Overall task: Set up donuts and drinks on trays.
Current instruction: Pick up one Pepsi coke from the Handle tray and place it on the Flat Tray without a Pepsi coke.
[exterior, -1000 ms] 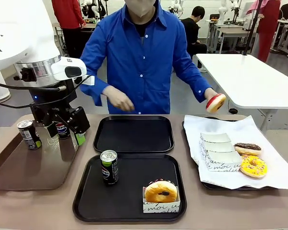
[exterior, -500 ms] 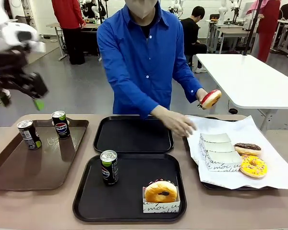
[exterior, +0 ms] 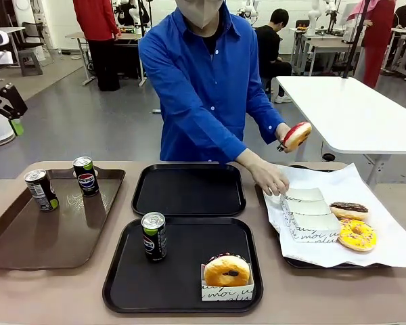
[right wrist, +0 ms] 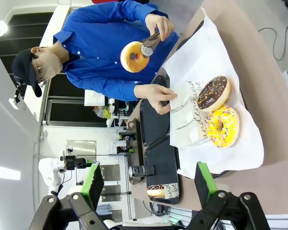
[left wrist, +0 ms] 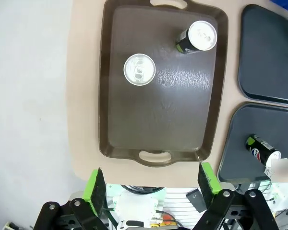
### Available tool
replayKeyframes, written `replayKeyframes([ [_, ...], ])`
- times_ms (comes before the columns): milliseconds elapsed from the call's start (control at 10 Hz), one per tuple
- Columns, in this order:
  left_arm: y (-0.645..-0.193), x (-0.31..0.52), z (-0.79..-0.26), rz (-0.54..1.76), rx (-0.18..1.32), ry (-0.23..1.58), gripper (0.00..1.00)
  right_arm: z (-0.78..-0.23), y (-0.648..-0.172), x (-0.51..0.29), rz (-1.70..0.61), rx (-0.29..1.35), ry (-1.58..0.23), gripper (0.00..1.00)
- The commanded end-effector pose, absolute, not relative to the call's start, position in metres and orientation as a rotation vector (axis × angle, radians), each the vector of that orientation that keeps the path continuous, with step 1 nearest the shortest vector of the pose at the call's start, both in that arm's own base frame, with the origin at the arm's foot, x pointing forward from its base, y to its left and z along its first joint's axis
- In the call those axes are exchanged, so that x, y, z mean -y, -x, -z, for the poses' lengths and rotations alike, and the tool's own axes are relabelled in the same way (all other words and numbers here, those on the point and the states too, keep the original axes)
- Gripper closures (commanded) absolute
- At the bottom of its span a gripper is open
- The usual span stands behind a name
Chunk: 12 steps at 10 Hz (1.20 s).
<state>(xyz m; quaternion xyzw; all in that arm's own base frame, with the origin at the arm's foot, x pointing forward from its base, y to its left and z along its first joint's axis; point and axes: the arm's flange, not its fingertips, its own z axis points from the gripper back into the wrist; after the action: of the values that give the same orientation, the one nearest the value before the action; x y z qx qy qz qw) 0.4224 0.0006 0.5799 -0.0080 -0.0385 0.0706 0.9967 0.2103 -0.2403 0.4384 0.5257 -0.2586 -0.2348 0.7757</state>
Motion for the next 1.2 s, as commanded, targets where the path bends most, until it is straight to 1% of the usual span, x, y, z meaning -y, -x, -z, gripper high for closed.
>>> replayKeyframes([
  [0, -0.399, 0.008, -0.593, -0.126, 0.113, 0.001, 0.0, -0.438, -0.213, 0.241, 0.491, 0.59, -1.158, 0.0],
  [600, -0.401, 0.007, -0.598, -0.126, 0.118, 0.01, 0.0, -0.438, -0.213, 0.241, 0.491, 0.59, -1.158, 0.0],
  [800, -0.442, -0.005, -0.578, -0.087, 0.144, 0.007, 0.0, -0.438, -0.213, 0.241, 0.491, 0.59, -1.158, 0.0],
  [1000, -0.463, -0.013, -0.549, -0.063, 0.126, 0.022, 0.0, -0.438, -0.213, 0.241, 0.491, 0.59, -1.158, 0.0],
  [1100, -0.474, -0.015, -0.53, -0.07, 0.115, 0.0, 0.0, -0.438, -0.213, 0.241, 0.491, 0.59, -1.158, 0.0],
])
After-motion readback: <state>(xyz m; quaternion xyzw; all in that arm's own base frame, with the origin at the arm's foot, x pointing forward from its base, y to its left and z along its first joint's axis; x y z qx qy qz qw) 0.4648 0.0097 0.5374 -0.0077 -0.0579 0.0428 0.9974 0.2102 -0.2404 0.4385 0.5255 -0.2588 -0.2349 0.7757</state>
